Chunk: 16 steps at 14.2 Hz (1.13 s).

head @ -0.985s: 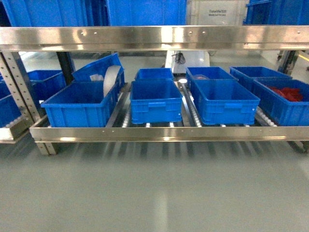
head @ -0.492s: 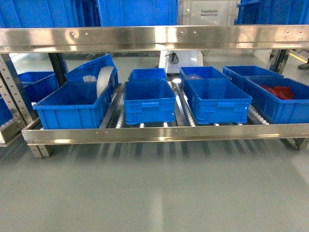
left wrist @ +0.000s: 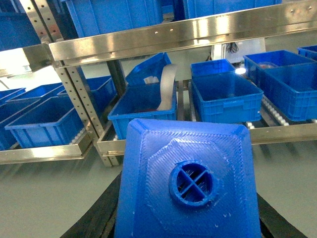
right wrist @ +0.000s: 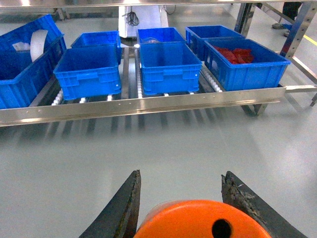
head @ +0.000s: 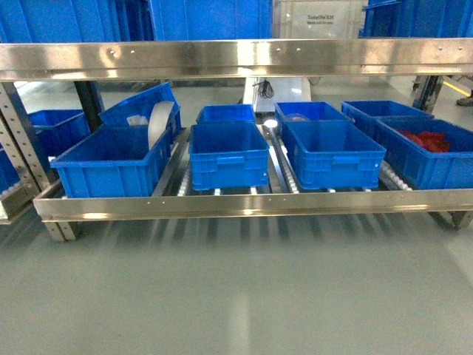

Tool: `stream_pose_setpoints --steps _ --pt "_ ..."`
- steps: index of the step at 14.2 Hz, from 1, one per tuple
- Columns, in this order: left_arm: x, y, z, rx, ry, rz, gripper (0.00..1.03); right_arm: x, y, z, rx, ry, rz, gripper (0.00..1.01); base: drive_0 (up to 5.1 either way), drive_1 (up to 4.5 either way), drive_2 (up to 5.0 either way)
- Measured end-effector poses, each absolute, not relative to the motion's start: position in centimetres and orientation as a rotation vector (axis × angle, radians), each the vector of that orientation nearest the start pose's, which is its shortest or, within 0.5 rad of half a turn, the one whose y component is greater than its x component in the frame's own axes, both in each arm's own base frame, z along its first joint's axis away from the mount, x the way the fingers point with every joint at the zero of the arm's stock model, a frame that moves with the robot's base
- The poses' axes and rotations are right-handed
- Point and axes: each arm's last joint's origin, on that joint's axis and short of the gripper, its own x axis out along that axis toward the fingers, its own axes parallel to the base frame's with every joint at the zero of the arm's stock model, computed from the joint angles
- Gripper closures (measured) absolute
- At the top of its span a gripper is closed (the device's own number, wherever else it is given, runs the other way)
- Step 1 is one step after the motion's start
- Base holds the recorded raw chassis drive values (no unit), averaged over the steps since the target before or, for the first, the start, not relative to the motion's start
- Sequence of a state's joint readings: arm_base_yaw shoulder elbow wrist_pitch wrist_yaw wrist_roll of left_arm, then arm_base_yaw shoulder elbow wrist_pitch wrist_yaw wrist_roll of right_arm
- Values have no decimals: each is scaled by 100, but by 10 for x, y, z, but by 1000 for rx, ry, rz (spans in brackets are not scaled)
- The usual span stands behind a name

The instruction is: Sort blue parts and orange caps into right shelf containers

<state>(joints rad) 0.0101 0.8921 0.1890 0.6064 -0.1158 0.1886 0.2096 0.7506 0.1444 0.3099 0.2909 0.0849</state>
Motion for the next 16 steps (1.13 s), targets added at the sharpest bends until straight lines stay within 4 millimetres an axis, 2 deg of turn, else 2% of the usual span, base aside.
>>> stream_pose_setpoints --steps 16 --pt "176 5 187 193 106 117 58 152 24 166 12 281 -90 59 4 4 4"
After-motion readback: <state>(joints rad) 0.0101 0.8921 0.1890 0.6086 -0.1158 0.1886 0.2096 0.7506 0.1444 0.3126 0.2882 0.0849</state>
